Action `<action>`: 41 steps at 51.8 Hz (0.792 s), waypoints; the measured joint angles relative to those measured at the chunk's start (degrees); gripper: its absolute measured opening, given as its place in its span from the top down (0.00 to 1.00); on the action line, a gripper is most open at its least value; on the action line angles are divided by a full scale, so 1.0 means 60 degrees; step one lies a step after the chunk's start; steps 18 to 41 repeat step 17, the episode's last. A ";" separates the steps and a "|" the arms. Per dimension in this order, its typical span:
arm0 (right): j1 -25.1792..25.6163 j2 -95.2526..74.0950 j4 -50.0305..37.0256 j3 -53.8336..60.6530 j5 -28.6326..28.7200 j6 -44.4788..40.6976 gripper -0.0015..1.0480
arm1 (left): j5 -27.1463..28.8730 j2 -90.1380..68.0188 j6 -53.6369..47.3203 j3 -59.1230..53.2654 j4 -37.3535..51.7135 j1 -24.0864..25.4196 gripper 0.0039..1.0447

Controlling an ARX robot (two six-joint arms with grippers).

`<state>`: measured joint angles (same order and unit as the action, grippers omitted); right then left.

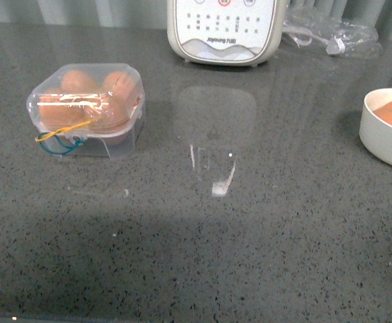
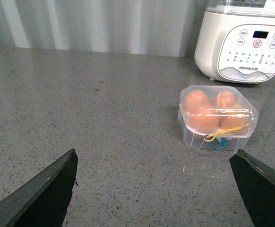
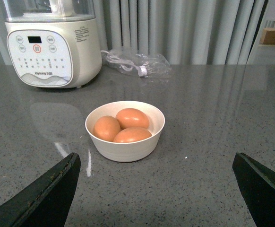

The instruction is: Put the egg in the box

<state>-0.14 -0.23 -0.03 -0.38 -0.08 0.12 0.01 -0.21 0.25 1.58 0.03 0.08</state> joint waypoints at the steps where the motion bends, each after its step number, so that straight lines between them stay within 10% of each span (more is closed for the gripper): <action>1: 0.0000 0.0000 0.0000 0.0000 0.0000 0.0000 0.07 | 0.0004 0.0000 0.0000 0.0000 0.0000 0.0000 0.06; 41: 0.0000 0.0000 0.0000 0.0000 0.0000 0.0000 0.07 | 0.0004 0.0000 0.0000 0.0000 0.0000 0.0000 0.06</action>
